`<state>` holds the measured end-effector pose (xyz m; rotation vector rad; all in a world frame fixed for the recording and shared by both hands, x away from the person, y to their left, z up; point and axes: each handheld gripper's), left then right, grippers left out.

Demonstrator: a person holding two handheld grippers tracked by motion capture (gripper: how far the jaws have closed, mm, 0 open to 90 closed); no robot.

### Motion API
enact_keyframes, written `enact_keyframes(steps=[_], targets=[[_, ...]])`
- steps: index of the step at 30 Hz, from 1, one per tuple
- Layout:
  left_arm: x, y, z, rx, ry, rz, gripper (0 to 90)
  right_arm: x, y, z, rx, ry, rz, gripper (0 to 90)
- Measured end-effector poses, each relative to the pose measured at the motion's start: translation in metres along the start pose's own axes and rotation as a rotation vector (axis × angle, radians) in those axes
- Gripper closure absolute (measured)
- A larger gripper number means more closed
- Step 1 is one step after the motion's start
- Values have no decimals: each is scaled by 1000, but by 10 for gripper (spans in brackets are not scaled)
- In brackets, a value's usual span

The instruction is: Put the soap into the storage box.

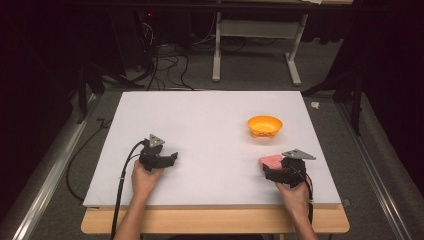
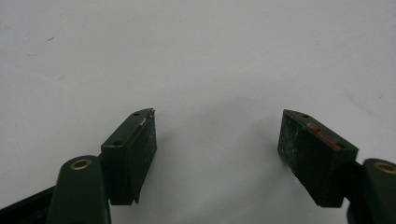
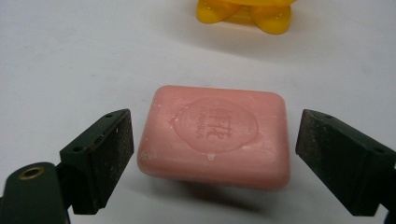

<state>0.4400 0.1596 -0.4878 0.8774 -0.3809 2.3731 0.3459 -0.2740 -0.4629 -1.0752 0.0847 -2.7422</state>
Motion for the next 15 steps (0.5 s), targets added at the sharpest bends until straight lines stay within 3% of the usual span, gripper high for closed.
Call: enact_keyframes(steps=[15], targets=[[0,0,0,0,1,0,283,-16,-7,1,-2,-56,-59,117]])
Point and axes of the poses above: each handheld gripper's, and its own axes: x roughly backward along the jaws, z roughly out of its top, y roughly to its right, and after that the axes turned 6 degrees about -x, right-handed
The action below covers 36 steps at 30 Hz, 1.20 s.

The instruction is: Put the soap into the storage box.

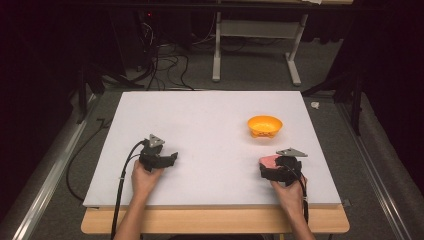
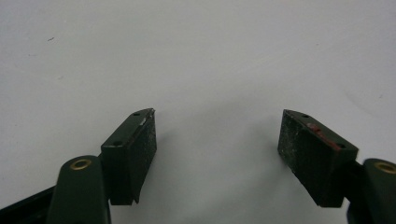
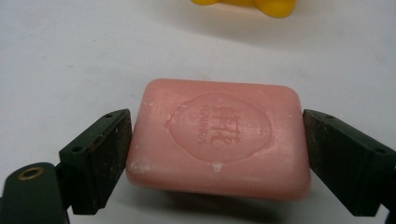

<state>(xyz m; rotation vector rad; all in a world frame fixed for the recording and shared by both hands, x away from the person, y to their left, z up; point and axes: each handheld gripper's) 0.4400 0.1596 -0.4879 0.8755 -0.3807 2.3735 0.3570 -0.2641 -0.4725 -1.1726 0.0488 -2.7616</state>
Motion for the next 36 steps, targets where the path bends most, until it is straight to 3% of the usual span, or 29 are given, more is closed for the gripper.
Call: enact_keyframes(steps=[11,36], targets=[[0,0,0,0,0,0,283,-10,-3,-1,4,-24,-31,116],[0,0,0,0,0,0,284,-10,-2,-1,11,-23,-26,137]])
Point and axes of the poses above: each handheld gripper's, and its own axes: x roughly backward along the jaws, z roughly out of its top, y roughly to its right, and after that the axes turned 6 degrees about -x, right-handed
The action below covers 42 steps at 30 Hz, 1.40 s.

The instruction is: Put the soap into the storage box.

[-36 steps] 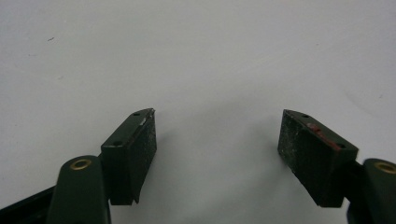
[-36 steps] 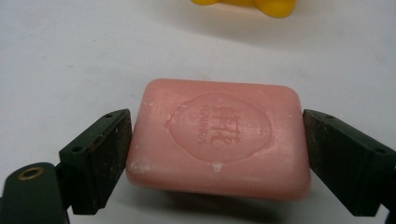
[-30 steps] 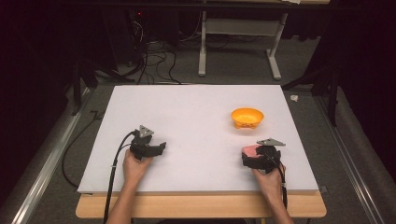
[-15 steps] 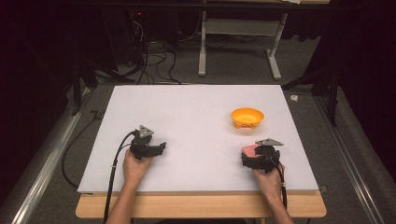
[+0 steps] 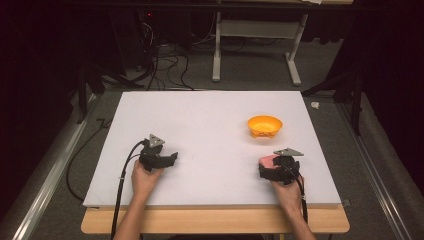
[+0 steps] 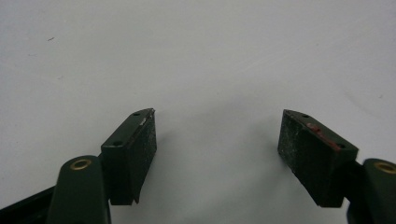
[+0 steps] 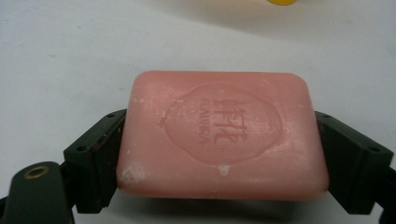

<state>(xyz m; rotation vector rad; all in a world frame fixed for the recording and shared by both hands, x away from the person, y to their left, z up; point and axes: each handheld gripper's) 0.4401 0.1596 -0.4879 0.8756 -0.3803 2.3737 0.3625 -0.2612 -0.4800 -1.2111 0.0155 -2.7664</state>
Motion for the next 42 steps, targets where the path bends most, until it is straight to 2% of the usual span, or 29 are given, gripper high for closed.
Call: enact_keyframes(steps=[24,42], targets=[[0,0,0,0,0,0,283,4,2,2,-13,-4,9,139],[0,0,0,2,1,-1,284,17,-1,13,-7,8,6,138]])
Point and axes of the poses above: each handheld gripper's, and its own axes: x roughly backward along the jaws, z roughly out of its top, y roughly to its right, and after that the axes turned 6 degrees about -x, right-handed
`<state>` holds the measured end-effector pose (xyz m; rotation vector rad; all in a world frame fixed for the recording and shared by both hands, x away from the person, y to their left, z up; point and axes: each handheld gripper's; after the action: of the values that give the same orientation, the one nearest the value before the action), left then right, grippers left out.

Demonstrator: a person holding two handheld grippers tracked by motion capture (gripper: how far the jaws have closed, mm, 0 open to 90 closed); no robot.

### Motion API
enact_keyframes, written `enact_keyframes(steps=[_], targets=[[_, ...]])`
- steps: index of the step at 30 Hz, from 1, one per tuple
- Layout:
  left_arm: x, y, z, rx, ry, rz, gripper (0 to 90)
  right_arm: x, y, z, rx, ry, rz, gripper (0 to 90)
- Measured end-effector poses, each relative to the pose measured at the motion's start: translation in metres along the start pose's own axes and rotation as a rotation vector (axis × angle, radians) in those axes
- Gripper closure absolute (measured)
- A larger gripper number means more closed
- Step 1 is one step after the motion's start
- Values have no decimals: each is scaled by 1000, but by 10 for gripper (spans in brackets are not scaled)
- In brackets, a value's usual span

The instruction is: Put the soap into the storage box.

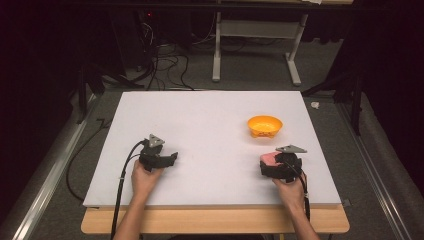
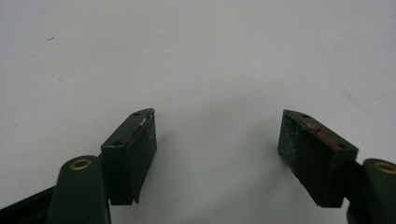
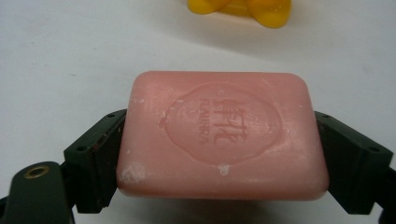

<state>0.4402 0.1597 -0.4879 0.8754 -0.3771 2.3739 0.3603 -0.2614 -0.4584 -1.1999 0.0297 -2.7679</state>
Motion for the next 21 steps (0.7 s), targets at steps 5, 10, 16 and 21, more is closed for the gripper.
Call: enact_keyframes(steps=[5,10,16,21], targets=[[0,0,0,2,1,0,284,7,1,7,-3,20,11,139],[0,0,0,2,1,0,284,11,1,13,-2,25,16,139],[0,0,0,2,2,1,284,14,2,20,-8,32,28,139],[0,0,0,0,0,0,284,17,2,27,-4,32,45,139]])
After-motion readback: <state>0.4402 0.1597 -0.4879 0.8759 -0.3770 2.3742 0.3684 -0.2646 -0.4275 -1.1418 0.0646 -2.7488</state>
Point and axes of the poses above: each handheld gripper's, and its own axes: x roughly backward along the jaws, z roughly out of its top, y roughly to its right, and after that the axes turned 6 degrees about -x, right-handed
